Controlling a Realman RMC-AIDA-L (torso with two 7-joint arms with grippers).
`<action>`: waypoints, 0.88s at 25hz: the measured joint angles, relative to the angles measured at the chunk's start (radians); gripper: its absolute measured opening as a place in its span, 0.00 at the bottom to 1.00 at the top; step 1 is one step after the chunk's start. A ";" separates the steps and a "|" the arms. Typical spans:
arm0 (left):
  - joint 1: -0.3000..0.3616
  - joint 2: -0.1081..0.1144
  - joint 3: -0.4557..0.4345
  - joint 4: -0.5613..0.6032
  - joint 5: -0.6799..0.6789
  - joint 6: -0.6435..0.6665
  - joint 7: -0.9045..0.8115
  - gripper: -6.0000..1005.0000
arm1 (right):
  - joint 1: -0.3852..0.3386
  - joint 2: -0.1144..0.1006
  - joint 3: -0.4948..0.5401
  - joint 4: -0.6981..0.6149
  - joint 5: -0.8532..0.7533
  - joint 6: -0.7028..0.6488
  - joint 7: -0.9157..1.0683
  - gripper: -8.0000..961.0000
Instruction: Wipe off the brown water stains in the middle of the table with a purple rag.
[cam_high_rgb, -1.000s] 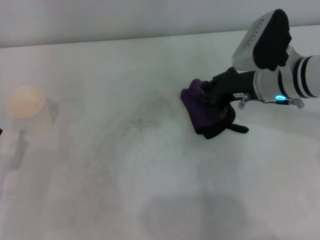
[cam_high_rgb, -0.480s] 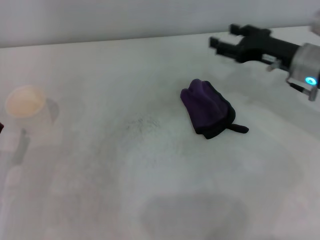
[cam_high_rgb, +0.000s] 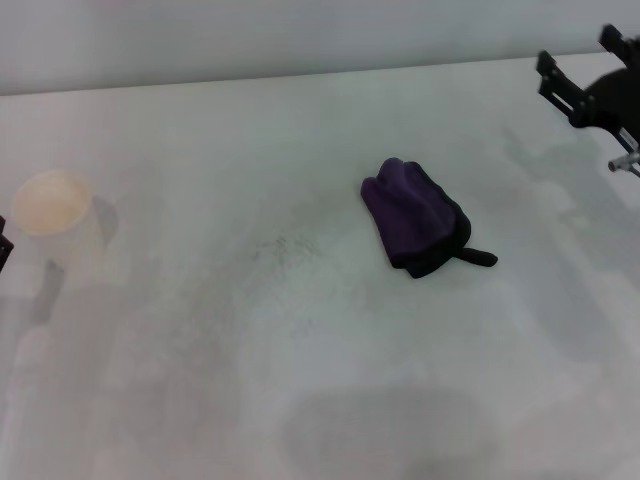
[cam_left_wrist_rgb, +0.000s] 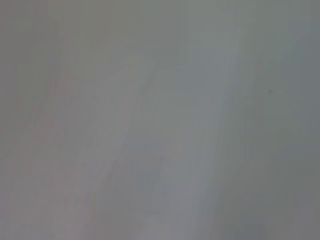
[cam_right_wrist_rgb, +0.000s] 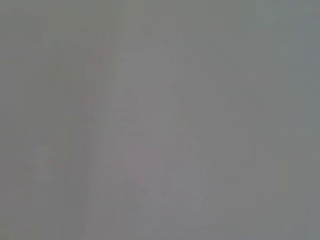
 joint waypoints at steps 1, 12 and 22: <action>0.000 0.000 0.000 0.000 0.000 0.000 -0.001 0.89 | 0.001 0.000 0.021 0.012 0.001 -0.014 0.003 0.91; 0.007 -0.003 0.000 0.006 -0.039 -0.003 -0.005 0.89 | -0.008 -0.003 0.068 0.051 0.005 -0.076 0.028 0.91; 0.015 -0.005 0.001 0.010 -0.040 -0.013 -0.005 0.89 | -0.009 -0.001 0.070 0.064 0.007 -0.071 0.036 0.91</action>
